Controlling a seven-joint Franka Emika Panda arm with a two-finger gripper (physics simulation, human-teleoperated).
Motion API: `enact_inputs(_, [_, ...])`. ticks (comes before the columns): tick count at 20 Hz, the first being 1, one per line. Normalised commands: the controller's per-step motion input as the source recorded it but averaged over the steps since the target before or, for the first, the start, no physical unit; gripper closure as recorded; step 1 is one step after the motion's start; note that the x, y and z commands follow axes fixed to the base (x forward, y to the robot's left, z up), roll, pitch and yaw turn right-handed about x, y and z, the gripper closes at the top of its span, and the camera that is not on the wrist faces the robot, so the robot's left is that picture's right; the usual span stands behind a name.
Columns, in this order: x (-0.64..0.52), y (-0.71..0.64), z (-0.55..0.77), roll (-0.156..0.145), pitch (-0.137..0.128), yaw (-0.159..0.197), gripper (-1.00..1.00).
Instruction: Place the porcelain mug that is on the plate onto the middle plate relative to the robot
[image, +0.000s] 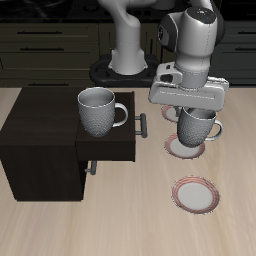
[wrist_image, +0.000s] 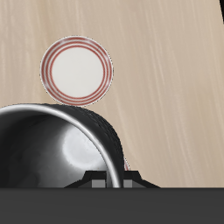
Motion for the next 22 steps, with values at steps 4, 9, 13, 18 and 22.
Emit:
enact_inputs(4, [-0.48,-0.04,0.04,0.034,-0.038,0.013,1.0])
enact_inputs(9, [-0.35,0.0,0.01,0.022,-0.021,-0.005,1.0])
enact_inputs(13, [-0.2,0.06,-0.07,0.043,0.003,0.004,1.0])
enact_inputs(18, [-0.33,0.07,-0.05,0.038,-0.006,0.001,1.0])
enact_inputs(22, [-0.08,0.04,0.0,0.026,-0.017,0.023,1.0])
